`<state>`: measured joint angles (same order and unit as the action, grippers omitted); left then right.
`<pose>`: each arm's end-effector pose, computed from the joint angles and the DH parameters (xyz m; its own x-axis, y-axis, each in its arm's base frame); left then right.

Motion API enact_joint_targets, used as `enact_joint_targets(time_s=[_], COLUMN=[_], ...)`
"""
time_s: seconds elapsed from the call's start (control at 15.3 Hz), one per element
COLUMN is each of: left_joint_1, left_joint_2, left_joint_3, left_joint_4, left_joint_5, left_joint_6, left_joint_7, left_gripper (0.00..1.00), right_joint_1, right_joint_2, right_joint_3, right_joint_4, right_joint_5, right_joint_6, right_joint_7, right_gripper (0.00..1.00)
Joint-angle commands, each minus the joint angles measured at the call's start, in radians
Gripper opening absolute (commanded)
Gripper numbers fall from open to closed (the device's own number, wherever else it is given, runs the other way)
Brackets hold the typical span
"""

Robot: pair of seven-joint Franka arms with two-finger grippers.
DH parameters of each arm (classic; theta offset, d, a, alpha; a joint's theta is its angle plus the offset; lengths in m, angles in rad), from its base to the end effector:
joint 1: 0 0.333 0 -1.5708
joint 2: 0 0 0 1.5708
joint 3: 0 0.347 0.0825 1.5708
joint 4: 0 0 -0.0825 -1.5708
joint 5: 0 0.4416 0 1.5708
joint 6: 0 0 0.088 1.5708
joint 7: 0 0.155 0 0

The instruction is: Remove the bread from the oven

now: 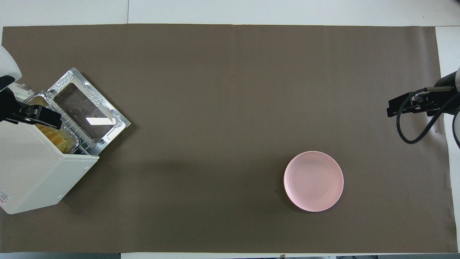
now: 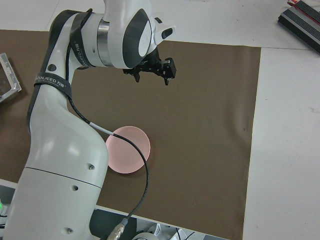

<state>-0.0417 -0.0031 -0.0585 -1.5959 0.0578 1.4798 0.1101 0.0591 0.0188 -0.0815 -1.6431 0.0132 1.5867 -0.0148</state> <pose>0.5927 -0.0502 0.5894 0.9721 -0.2027 -0.1183 -0.2092 -0.9768 -0.0452 0.6123 -0.0113 0.5592 0.9972 -0.0078 -0.0749 -0.0088 -0.9999 -0.0127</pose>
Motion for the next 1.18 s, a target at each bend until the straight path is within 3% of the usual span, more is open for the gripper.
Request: enact_joint_targets(time_s=[0.0,0.46,0.65,0.85,1.11], left_joint_1=[0.014,0.016,0.02,0.052,-0.01], left_joint_2=[-0.038,-0.041,-0.019,0.05,0.227], left_joint_3=[-0.007,0.005,0.006,0.006,0.005], left_joint_4=[-0.045,-0.053,-0.05,-0.039,0.048], left_joint_5=[-0.013,-0.009,-0.009,-0.003,0.088], left_joint_6=[0.028,0.037,0.028,0.045,0.101], left_joint_7=[0.002,-0.009,-0.163,-0.344,-0.735], left_gripper=[1.0,1.0,1.0,1.0,1.0], right_joint_1=[-0.01,-0.01,-0.01,-0.01,-0.01], right_joint_2=[-0.017,-0.017,-0.017,-0.017,-0.017], right_joint_3=[0.009,0.009,0.009,0.009,0.009], right_joint_4=[-0.014,-0.014,-0.014,-0.014,-0.014], right_joint_5=[-0.015,-0.015,-0.015,-0.015,-0.015], right_joint_6=[-0.008,-0.008,-0.008,-0.008,-0.008], right_joint_7=[-0.024,-0.024,-0.024,-0.024,-0.024], right_gripper=[1.0,1.0,1.0,1.0,1.0])
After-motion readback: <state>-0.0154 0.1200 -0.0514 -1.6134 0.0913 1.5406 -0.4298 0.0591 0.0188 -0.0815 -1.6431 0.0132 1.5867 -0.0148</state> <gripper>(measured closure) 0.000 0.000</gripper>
